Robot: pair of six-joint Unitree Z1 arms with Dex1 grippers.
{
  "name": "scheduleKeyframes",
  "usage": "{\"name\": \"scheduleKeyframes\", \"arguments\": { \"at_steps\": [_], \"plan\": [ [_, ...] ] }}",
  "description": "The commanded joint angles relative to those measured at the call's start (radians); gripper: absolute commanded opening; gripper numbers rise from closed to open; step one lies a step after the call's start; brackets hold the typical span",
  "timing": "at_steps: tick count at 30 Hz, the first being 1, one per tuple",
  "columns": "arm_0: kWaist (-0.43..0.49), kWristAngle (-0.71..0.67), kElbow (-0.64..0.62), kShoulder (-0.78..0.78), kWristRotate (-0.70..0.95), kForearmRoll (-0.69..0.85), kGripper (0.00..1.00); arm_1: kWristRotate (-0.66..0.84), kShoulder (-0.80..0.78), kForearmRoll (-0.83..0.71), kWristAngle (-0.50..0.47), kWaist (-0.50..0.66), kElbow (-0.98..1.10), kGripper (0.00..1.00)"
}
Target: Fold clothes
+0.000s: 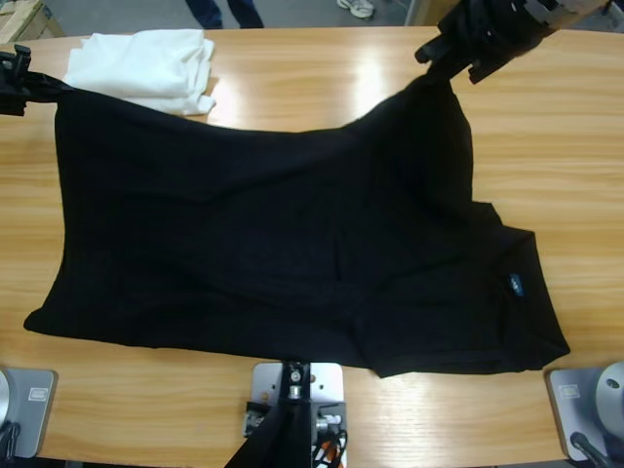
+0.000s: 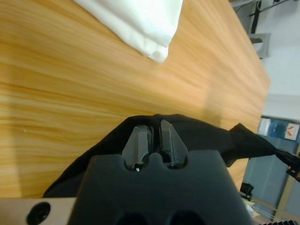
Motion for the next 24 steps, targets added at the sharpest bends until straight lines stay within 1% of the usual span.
{"name": "scheduleKeyframes", "arguments": {
  "at_steps": [1, 4, 7, 11, 13, 16, 18, 21, 24],
  "plan": [
    [0.029, -0.017, 0.096, 0.005, 0.024, -0.002, 0.0, 0.039, -0.098, 0.159, 0.06, 0.046, 0.013, 0.0],
    [0.045, -0.017, 0.137, -0.031, 0.04, 0.0, 0.0, 0.052, -0.166, 0.222, 0.115, 0.067, 0.066, 0.0],
    [0.057, -0.016, 0.183, -0.097, 0.042, 0.029, 0.0, 0.067, -0.204, 0.229, 0.176, 0.072, 0.145, 0.0],
    [0.059, -0.023, 0.234, -0.156, 0.042, 0.128, 0.0, 0.072, -0.193, 0.21, 0.252, 0.075, 0.227, 0.0],
    [0.059, -0.037, 0.258, -0.165, 0.041, 0.208, 0.0, 0.073, -0.17, 0.193, 0.29, 0.077, 0.26, 0.0],
    [0.059, -0.037, 0.303, -0.171, 0.04, 0.272, 0.0, 0.076, -0.139, 0.174, 0.326, 0.083, 0.303, 0.0],
    [0.059, -0.033, 0.339, -0.172, 0.037, 0.281, 0.0, 0.077, -0.126, 0.165, 0.344, 0.089, 0.329, 0.0],
    [0.063, -0.032, 0.332, -0.195, 0.035, 0.308, 0.0, 0.09, -0.131, 0.168, 0.366, 0.103, 0.356, 0.0],
    [0.105, -0.035, 0.315, -0.278, 0.034, 0.345, 0.0, 0.117, -0.171, 0.168, 0.369, 0.113, 0.382, 0.0]
  ]
}}
